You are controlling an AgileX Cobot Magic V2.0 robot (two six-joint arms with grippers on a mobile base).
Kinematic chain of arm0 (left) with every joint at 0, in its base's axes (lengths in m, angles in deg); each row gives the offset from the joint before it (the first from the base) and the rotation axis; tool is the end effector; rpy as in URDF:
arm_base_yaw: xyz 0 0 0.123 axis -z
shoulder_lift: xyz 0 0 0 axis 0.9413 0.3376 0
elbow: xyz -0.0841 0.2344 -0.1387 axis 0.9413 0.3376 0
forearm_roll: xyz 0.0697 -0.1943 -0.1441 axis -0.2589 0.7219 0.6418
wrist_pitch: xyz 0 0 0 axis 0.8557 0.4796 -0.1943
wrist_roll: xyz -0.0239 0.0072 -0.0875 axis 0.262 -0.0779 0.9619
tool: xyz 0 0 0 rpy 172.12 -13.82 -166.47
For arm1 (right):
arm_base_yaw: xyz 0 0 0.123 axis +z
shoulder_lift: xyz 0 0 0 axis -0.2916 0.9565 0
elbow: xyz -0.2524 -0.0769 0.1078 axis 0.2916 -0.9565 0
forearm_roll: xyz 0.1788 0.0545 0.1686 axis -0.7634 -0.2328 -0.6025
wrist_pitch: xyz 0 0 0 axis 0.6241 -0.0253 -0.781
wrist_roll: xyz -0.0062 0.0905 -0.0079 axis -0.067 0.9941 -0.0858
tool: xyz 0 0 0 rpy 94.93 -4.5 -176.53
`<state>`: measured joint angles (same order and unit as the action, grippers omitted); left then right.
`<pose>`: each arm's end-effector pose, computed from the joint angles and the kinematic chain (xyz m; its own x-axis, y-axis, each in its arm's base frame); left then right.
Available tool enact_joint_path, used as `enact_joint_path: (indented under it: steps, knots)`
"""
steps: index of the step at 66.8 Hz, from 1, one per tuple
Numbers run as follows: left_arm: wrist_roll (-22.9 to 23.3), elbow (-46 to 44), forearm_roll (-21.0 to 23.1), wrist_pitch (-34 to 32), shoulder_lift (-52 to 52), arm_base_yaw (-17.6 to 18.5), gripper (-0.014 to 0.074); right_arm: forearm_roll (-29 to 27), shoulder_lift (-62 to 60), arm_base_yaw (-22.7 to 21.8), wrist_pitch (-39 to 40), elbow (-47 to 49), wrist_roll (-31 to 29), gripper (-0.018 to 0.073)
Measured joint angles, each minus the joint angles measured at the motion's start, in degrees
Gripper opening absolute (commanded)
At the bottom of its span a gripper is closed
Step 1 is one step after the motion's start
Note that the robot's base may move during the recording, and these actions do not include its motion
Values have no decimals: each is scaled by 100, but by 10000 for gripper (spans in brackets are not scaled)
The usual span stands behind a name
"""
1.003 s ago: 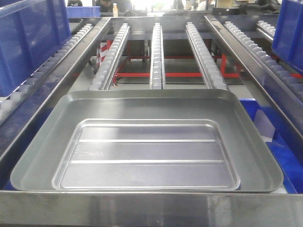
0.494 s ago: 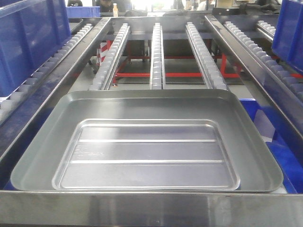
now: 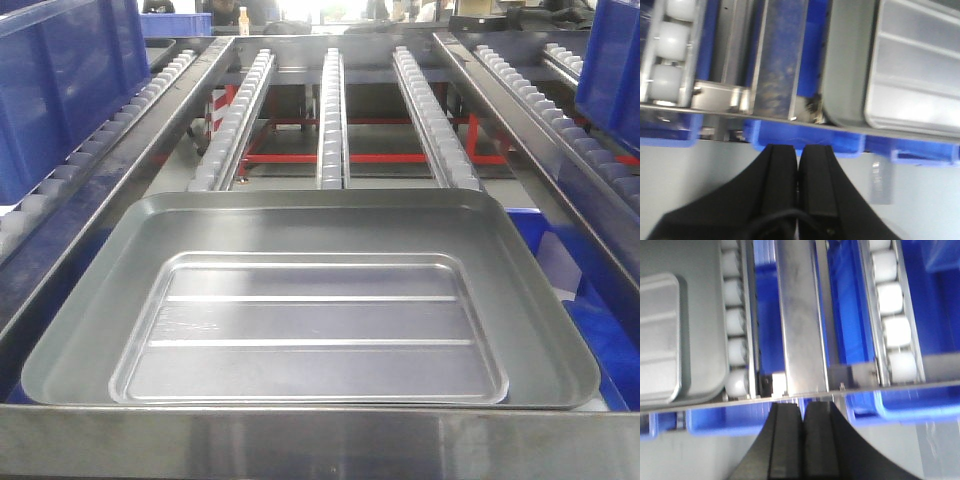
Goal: Grab silver tray and place in blue box
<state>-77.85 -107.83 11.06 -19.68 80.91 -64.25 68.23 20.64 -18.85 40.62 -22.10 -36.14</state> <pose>0.1246 -0.0391 0.2442 -0.8186 -0.1895 -0.5422 0.0464 0.9191 -0.3912 0.1044 0.0070 0.2473 -0.7228 0.2665 -0.6376 0.1355 0.9594 0.2474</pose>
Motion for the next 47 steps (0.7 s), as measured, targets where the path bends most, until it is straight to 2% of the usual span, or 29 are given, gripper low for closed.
enact_joint_path:
  steps: [4,9,17,27,34,47]
  knots:
    - [0,-52,254,-131,131,39,-7,0,200,0,-204,165,-62,56]
    - [10,-169,235,-279,275,196,-7,0,428,0,-354,395,-103,56]
    - [278,-415,-99,-431,619,517,-7,0,764,0,-365,633,-115,56]
    - [1132,-743,-812,-709,1174,1041,-7,0,1088,85,-201,726,-102,56]
    - [1645,-1043,-1349,-795,1657,1420,-7,0,1388,372,128,737,-62,56]
    - [1990,-1587,-1527,-843,2546,2026,-7,-13,2385,1081,680,848,314,57]
